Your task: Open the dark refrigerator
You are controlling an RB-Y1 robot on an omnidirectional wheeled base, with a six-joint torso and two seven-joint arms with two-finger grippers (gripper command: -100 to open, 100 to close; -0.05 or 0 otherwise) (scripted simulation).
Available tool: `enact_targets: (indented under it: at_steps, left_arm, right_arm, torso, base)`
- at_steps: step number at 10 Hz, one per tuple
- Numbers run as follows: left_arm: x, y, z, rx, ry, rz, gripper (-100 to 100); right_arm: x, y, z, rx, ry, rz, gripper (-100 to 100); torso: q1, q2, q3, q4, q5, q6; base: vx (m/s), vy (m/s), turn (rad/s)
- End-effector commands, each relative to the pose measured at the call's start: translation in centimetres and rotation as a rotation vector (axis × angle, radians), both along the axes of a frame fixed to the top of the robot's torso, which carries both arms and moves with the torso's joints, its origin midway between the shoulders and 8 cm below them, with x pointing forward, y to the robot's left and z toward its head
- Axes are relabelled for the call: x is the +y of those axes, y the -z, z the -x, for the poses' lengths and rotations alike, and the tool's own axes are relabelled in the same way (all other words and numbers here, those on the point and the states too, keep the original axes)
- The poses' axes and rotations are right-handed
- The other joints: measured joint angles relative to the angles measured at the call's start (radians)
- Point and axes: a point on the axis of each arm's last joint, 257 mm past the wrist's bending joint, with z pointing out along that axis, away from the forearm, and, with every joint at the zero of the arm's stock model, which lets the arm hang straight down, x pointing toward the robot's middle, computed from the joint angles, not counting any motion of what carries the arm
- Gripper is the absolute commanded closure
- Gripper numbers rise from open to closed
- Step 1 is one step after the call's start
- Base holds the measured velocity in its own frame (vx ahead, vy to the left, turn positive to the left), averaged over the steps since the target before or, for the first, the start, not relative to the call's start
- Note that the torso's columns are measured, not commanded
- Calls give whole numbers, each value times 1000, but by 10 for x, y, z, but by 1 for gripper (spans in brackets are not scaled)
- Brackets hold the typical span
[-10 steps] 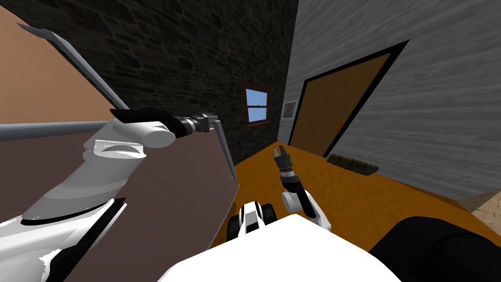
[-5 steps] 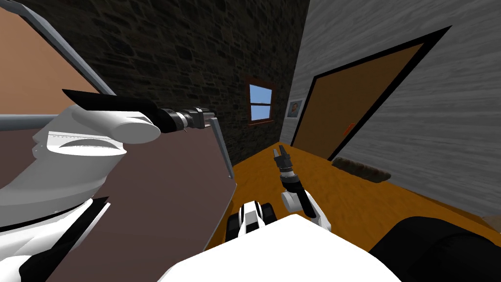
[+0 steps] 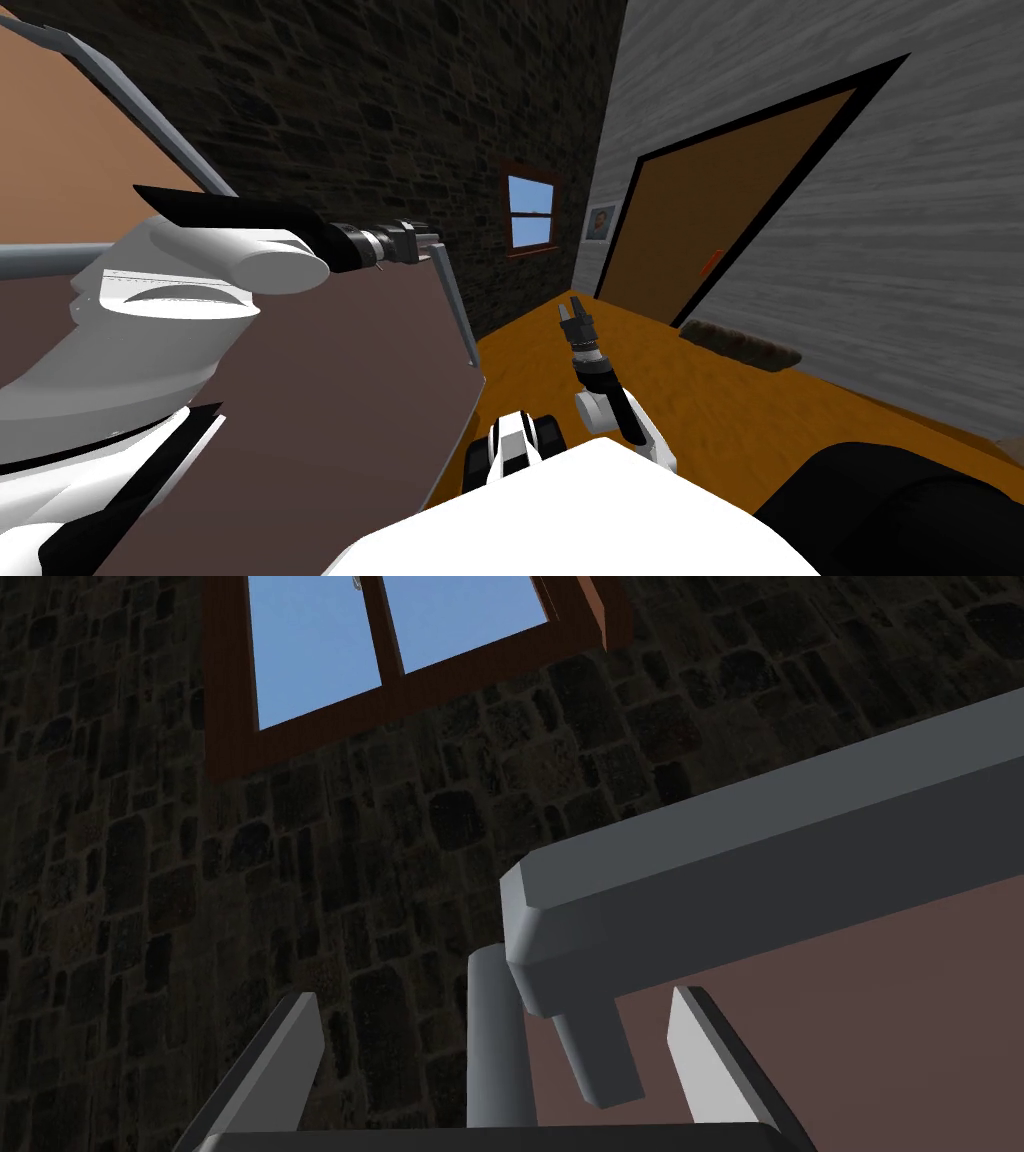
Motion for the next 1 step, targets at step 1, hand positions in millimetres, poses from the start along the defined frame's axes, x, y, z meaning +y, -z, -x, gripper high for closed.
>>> enact_targets:
  at_steps: [1]
  left_arm:
    - [0, 0, 0, 0, 0, 0, 0]
  right_arm:
    - [0, 0, 0, 0, 0, 0, 0]
  torso:
    - [1, 0, 0, 0, 0, 0]
  base:
    - [0, 0, 0]
